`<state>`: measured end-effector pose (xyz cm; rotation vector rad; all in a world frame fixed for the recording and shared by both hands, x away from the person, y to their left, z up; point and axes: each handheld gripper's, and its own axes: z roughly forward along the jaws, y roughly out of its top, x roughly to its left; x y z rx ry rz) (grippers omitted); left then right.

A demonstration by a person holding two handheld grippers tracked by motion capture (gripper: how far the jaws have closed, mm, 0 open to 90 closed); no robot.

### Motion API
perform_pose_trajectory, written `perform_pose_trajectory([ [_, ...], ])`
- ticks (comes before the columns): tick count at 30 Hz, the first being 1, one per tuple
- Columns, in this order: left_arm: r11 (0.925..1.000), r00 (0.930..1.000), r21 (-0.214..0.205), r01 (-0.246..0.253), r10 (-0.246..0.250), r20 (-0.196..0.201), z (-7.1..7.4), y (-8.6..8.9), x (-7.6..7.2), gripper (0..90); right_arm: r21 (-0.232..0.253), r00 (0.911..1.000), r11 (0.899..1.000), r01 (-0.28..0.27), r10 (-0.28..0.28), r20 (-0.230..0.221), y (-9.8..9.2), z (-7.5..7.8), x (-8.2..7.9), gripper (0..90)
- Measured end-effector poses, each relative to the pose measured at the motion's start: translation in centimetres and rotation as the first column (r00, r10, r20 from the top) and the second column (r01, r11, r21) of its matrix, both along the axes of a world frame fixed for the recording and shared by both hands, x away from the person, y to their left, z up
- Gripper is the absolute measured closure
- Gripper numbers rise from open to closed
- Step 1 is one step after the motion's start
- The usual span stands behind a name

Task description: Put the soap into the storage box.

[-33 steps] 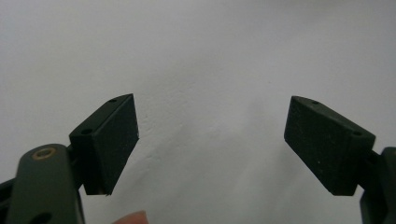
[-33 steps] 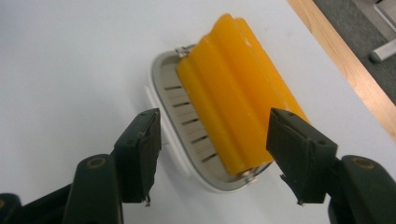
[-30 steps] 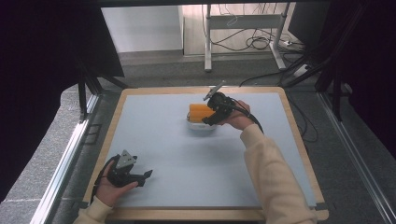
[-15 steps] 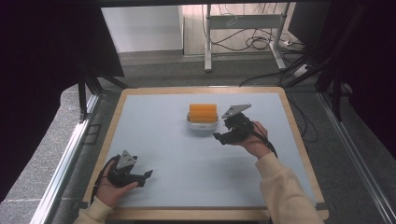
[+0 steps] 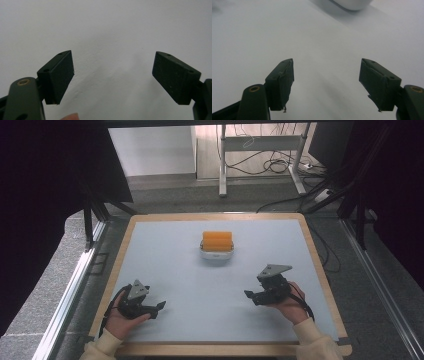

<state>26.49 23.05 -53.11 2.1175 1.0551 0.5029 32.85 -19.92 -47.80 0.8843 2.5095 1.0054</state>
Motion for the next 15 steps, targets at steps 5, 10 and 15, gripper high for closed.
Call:
perform_pose_trajectory([
  [5, 1.0, 1.0, 0.001, 0.004, -0.004, -0.001, -0.02, -0.13, 0.29, 18.0, 0.023, 0.9992, 0.999, 0.038, -0.038, -0.014, -0.75, -0.92, -0.02, 27.9],
  [10, 0.9999, 0.9999, -0.002, 0.015, -0.015, -0.008, -0.11, -0.35, 0.72, 18.0, 0.033, 0.9994, 0.999, 0.034, -0.034, 0.009, -0.87, -0.97, -0.29, 27.7],
  [15, 0.9998, 0.9998, -0.009, 0.018, -0.018, -0.01, 0.03, -0.52, 0.75, 18.0, 0.061, 0.9982, 0.997, 0.051, -0.053, 0.028, -0.81, -0.83, -0.21, 27.1],
])
